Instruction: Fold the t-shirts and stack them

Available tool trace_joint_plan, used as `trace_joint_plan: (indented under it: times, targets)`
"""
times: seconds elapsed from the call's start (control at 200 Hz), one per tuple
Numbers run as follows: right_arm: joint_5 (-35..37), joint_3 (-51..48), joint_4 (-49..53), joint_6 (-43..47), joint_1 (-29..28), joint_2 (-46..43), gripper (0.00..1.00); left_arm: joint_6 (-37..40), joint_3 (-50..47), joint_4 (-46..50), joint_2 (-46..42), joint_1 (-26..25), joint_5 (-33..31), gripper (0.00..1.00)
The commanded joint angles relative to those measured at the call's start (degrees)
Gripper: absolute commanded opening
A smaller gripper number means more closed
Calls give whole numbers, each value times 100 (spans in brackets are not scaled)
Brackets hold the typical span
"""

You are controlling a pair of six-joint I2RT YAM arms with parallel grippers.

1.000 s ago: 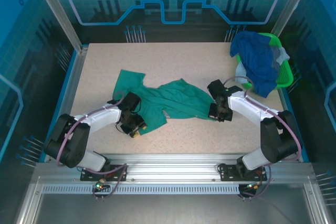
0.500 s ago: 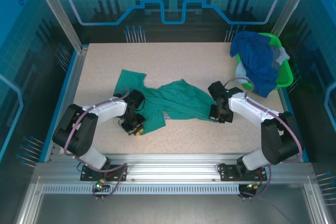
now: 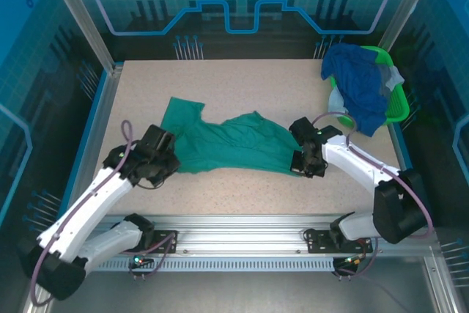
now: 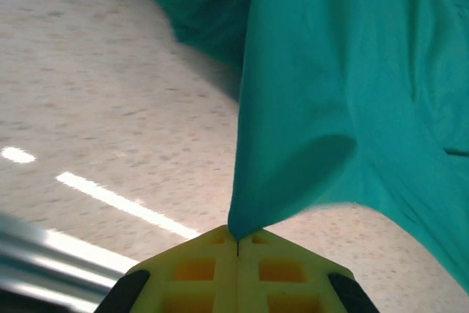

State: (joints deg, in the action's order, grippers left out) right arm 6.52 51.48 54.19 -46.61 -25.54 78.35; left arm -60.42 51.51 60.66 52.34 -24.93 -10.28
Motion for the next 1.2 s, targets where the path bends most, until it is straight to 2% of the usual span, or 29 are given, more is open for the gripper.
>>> trace_joint_plan:
  times: [0.0, 0.035, 0.125, 0.185, 0.26, 0.345, 0.445, 0.63, 0.85, 1.065, 1.115, 1.195]
  targets:
    - [-226, -355, 424, -179, -83, -28, 0, -215, -121, 950, -287, -30, -644, 0]
    - [-254, -451, 380, -211, -82, 36, 5, -230, -217, 837, -341, -30, -595, 0]
    - [-230, -535, 308, -297, -56, 141, 26, -339, -376, 565, -283, -29, -350, 0]
    - [-108, -474, 354, -397, -50, 61, 34, -382, -440, 418, -254, -30, -235, 0]
    - [-59, -452, 362, -609, -48, -156, 40, -376, -461, 349, -259, -30, -202, 0]
    - [-327, -604, 131, -820, -32, -276, 46, -332, -471, 328, -264, -30, -155, 0]
    - [-760, -768, -119, -1090, -132, -148, 47, -312, -498, 298, -269, -30, -56, 0]
    - [-900, -649, -308, -1263, -675, 215, 51, -284, -543, 220, -277, -30, 13, 0]
    - [-1100, -642, -683, -1434, -1007, 712, 50, -193, -613, 150, -276, -25, 109, 0]
    - [-1093, -740, -1033, -1820, -1164, 1157, 43, -126, -637, 58, -325, -30, 158, 0]
    - [-1053, -762, -1147, -1912, -1156, 1234, 36, -88, -633, -12, -315, -28, 167, 0]
    - [-883, -681, -1283, -1983, -1146, 1260, 14, -43, -597, -185, -317, -30, 154, 0]
